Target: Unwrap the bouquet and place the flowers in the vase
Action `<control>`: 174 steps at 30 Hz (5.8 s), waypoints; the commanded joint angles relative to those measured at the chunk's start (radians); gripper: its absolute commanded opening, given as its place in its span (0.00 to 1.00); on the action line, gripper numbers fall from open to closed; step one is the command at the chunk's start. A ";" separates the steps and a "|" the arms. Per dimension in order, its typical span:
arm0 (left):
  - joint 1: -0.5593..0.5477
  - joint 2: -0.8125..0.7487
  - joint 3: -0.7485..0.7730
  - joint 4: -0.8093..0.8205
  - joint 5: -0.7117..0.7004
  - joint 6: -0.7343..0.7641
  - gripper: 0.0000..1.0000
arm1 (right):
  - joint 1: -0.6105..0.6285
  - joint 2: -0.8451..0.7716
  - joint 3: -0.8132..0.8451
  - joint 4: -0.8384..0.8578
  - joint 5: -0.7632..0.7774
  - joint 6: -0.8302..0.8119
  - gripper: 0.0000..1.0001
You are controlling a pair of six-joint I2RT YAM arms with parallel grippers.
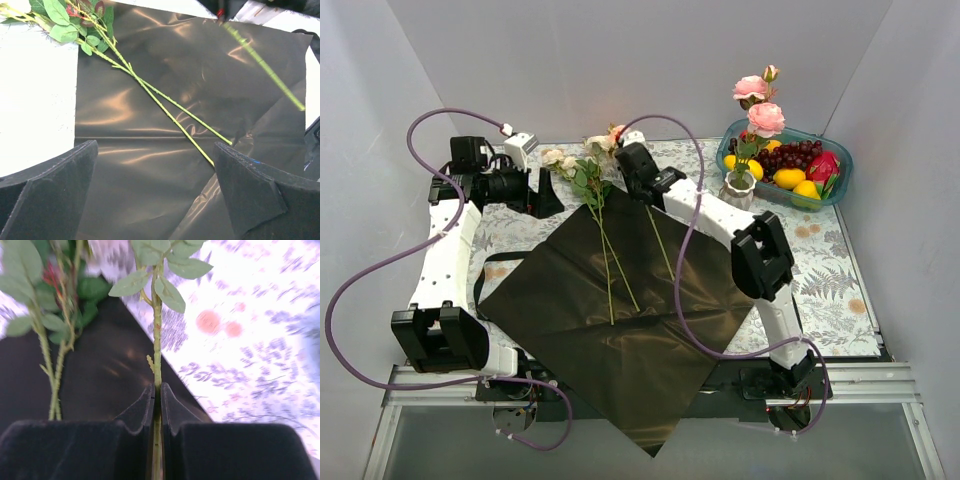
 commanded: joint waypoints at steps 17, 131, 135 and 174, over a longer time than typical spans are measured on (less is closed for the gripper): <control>0.087 0.023 0.134 -0.058 0.119 -0.006 0.98 | -0.013 -0.759 -0.289 0.893 0.035 -0.384 0.01; -0.418 0.123 0.589 0.147 -0.039 -0.332 0.98 | 0.028 -0.846 -0.684 1.212 -0.527 0.007 0.01; -0.418 0.103 0.591 0.208 -0.183 -0.359 0.98 | 0.030 -0.895 -0.660 1.077 -0.501 -0.102 0.01; -0.256 0.025 0.217 0.238 -0.194 -0.330 0.98 | 0.025 -1.048 -0.090 0.018 0.135 -0.419 0.01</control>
